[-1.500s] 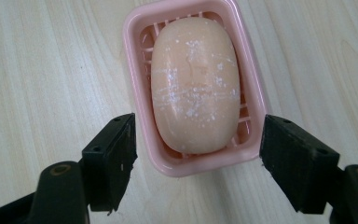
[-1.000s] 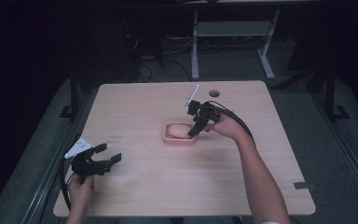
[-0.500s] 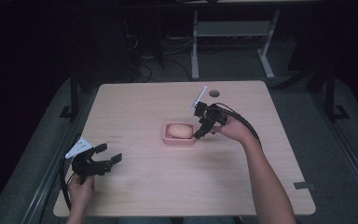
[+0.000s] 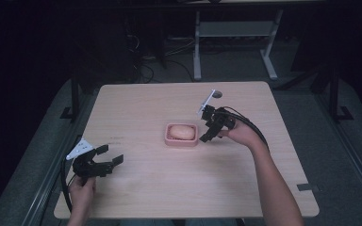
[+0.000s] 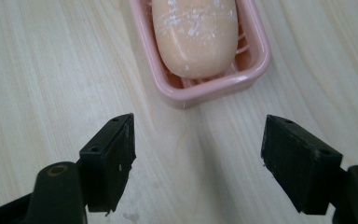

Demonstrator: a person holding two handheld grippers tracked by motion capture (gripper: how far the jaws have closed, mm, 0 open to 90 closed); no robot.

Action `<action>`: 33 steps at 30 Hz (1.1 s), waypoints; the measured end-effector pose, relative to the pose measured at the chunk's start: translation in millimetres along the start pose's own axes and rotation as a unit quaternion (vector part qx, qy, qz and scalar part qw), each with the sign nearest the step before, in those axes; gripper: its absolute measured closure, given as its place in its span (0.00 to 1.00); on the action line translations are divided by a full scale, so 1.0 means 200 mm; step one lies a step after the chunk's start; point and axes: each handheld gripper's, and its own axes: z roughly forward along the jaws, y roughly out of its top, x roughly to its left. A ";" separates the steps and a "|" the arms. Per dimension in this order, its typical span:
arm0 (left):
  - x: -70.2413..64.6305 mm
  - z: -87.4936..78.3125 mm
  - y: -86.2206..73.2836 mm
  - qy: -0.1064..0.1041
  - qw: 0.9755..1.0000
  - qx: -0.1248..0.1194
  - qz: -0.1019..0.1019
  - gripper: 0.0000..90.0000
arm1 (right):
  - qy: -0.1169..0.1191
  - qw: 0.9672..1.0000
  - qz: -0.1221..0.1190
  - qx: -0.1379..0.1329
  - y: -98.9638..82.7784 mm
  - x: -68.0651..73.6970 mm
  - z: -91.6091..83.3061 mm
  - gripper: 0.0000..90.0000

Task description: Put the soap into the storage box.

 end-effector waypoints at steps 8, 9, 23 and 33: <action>0.00 0.00 0.00 0.000 1.000 0.002 0.002 0.16 | -0.002 1.000 0.004 -0.001 -0.04 0.01 -0.01 0.28; 0.00 0.00 0.00 0.000 1.000 0.002 0.002 0.16 | -0.003 1.000 0.005 0.000 -0.05 0.01 -0.01 0.28; 0.00 0.01 0.00 0.001 1.000 0.002 0.001 0.16 | -0.001 1.000 0.014 -0.007 -0.13 0.02 -0.01 0.27; -0.01 0.01 0.00 0.001 1.000 0.004 0.001 0.16 | 0.000 1.000 0.021 -0.011 -0.20 0.03 -0.01 0.27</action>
